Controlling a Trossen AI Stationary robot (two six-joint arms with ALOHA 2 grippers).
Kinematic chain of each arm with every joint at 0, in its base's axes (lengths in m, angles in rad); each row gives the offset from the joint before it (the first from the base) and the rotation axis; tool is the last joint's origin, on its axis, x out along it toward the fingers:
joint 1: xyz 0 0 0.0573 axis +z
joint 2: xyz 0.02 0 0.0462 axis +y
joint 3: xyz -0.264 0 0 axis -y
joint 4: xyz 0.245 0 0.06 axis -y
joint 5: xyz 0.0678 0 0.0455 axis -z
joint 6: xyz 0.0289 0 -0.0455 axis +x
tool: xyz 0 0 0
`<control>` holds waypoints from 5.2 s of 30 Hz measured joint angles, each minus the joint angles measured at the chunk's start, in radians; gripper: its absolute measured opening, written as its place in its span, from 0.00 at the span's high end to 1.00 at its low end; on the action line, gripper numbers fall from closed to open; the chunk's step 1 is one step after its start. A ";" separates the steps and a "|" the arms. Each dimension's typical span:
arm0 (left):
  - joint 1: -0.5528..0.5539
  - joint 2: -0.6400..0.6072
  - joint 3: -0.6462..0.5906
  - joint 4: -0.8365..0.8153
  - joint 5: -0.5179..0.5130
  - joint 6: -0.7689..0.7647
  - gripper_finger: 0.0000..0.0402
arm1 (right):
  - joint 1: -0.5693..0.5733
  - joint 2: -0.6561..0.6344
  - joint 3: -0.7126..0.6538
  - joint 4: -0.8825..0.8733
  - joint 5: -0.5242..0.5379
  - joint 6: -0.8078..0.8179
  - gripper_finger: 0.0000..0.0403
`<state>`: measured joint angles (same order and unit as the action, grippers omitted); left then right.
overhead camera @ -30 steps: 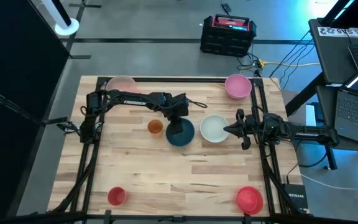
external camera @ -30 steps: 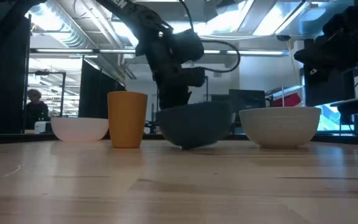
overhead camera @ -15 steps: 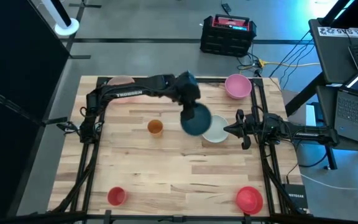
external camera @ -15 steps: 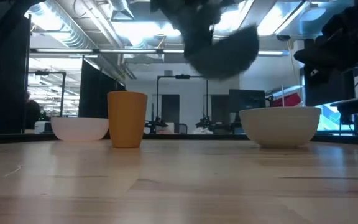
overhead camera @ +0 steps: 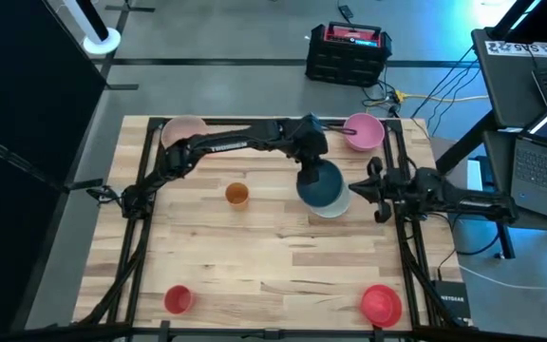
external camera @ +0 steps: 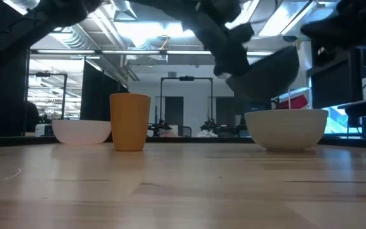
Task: Nest bowls inside each other
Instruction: Stack the blue bowl on top of the white bowl, then stack the pink bowl on top of the blue bowl
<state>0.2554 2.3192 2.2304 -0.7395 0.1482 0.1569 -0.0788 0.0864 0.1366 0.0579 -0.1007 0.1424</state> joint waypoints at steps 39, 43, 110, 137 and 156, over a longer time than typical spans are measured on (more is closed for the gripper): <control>-0.001 0.058 0.114 -0.073 0.118 -0.013 0.66 | 0.000 0.005 0.085 -0.024 0.091 0.098 1.00; -0.007 -0.085 0.125 -0.100 0.115 0.006 0.66 | -0.007 0.163 0.180 -0.249 0.200 0.114 1.00; 0.047 -0.998 -0.198 -0.813 -0.265 -0.121 0.67 | -0.613 1.524 0.950 -1.096 0.306 -0.406 0.72; 0.047 -0.997 -0.197 -0.817 -0.268 -0.030 0.67 | 0.108 1.360 1.108 -1.222 0.150 -0.047 1.00; 0.048 -1.001 -0.197 -0.832 -0.269 0.000 0.67 | 0.224 1.606 1.118 -1.206 0.082 0.056 1.00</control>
<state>0.3031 1.3183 2.0335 -1.5711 -0.1204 0.1565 0.1448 1.6928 1.2545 -1.1482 -0.0184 0.1981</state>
